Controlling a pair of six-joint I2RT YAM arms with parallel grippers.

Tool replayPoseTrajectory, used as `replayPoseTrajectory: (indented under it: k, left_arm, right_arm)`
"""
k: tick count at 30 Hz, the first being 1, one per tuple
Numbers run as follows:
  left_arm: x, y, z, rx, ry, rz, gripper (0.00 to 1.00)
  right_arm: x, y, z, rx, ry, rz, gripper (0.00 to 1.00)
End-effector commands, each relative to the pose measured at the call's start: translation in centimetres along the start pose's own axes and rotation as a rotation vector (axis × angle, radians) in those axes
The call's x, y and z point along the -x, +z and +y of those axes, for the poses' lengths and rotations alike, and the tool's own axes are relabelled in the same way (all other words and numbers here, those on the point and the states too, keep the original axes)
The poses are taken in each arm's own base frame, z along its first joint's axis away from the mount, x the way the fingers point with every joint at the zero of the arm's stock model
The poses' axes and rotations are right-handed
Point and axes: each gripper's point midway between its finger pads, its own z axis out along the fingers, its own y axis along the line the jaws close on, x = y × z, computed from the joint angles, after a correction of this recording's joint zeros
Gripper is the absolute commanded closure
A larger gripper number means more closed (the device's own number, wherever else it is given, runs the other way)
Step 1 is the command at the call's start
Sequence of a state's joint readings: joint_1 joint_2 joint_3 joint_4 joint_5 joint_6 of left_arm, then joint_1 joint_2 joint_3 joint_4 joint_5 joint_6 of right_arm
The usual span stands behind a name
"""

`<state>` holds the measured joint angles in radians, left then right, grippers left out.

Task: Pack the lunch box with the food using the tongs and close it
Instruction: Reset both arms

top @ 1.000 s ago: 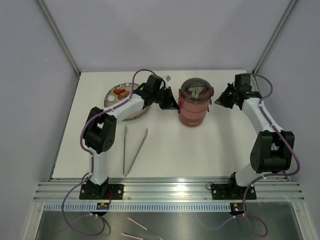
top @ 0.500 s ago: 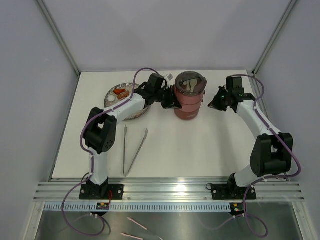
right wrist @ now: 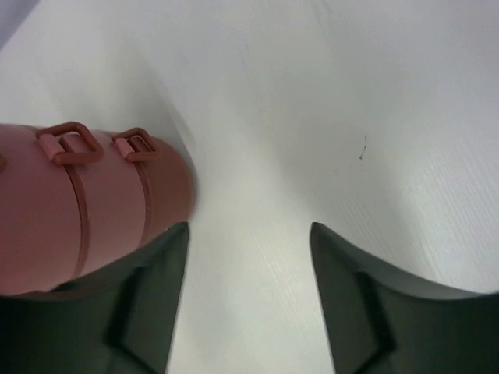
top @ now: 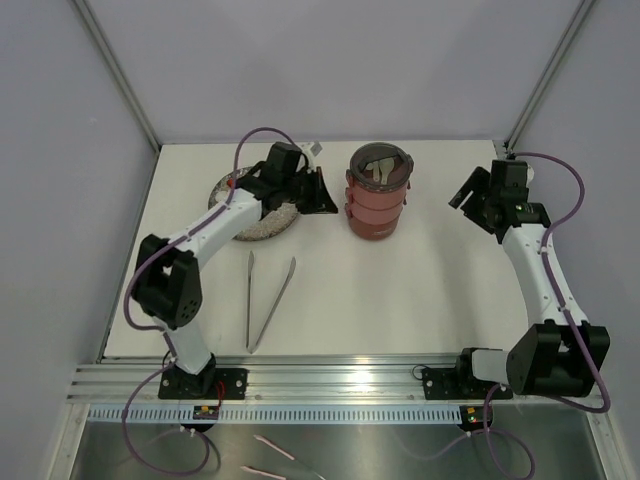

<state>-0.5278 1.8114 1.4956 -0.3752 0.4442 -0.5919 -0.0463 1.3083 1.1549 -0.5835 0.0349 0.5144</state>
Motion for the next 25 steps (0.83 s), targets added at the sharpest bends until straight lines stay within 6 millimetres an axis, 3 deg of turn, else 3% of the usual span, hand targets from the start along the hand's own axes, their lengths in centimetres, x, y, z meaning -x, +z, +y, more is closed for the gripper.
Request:
replayPoseTrajectory:
  k: [1,4,7,11,14,16,19,25]
  left_arm:
    - [1.8,-5.1,2.7,0.127,0.062,-0.1,1.0]
    - [1.6,-7.8,5.6,0.247,0.061,-0.128,1.0]
    - [1.9,-10.5,7.8,0.348,0.06,-0.162,1.0]
    - [2.3,-13.6,9.0,0.456,0.083,-0.215,1.0]
    - [2.8,-15.9,9.0,0.508,0.113,-0.254,0.92]
    - [3.2,-17.3,9.0,0.544,0.131,-0.282,0.78]
    - [3.5,-18.6,9.0,0.574,0.139,-0.308,0.62]
    - [3.7,-19.6,8.7,0.585,0.139,-0.324,0.47]
  right_arm:
    - [1.2,-2.3,-1.9,-0.09,-0.022,-0.081,0.21]
    - [1.4,-3.0,-2.8,-0.14,-0.012,-0.097,0.02]
    - [1.2,-3.4,-3.9,-0.192,0.004,-0.102,0.0]
    - [0.1,-3.4,-5.0,-0.22,0.014,-0.099,0.0]
    - [-0.5,-3.4,-5.5,-0.235,0.022,-0.096,0.0]
    - [-0.7,-3.6,-5.9,-0.246,0.029,-0.097,0.01]
    - [-0.9,-3.8,-6.4,-0.259,0.04,-0.113,0.0]
    - [-1.1,-3.1,-6.4,-0.243,0.042,-0.131,0.01]
